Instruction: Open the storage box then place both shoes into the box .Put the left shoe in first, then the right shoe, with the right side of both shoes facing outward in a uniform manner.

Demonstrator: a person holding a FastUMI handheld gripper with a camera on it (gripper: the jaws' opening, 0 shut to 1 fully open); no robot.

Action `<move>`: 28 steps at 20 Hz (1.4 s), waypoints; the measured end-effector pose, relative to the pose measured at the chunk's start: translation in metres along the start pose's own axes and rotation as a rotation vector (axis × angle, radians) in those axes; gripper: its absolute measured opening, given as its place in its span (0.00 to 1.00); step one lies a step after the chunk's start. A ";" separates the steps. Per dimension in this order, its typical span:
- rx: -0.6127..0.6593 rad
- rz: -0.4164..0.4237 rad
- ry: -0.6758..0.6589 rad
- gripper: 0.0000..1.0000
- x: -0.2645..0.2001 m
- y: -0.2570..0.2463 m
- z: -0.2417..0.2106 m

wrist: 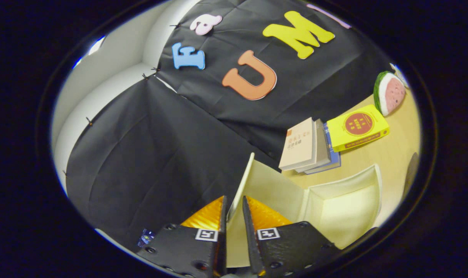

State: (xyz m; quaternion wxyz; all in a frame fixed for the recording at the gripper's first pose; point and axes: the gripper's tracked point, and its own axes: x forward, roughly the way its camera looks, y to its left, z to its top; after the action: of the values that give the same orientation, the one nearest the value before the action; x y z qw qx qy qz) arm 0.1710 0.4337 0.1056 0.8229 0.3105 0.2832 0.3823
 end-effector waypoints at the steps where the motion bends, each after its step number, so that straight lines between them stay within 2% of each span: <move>1: -0.022 0.005 0.000 0.32 0.005 0.008 -0.004; 4: -0.095 -0.017 -0.012 0.80 0.010 0.018 -0.010; 6: -0.131 -0.039 -0.014 0.93 0.005 0.020 -0.012; 10: -0.204 -0.081 -0.042 0.95 -0.028 0.012 -0.003; 13: -0.299 -0.183 -0.073 0.95 -0.068 -0.019 0.010; 17: -0.376 -0.353 -0.104 0.95 -0.131 -0.088 0.033; 21: -0.400 -0.584 -0.090 0.95 -0.199 -0.193 0.049; 24: -0.380 -0.731 -0.033 0.95 -0.237 -0.269 0.047; 28: -0.345 -0.848 0.101 0.94 -0.263 -0.348 0.022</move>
State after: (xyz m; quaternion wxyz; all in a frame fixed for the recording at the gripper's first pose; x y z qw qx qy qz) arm 0.2002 0.0359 -0.0732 0.9316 0.0066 0.3570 0.0682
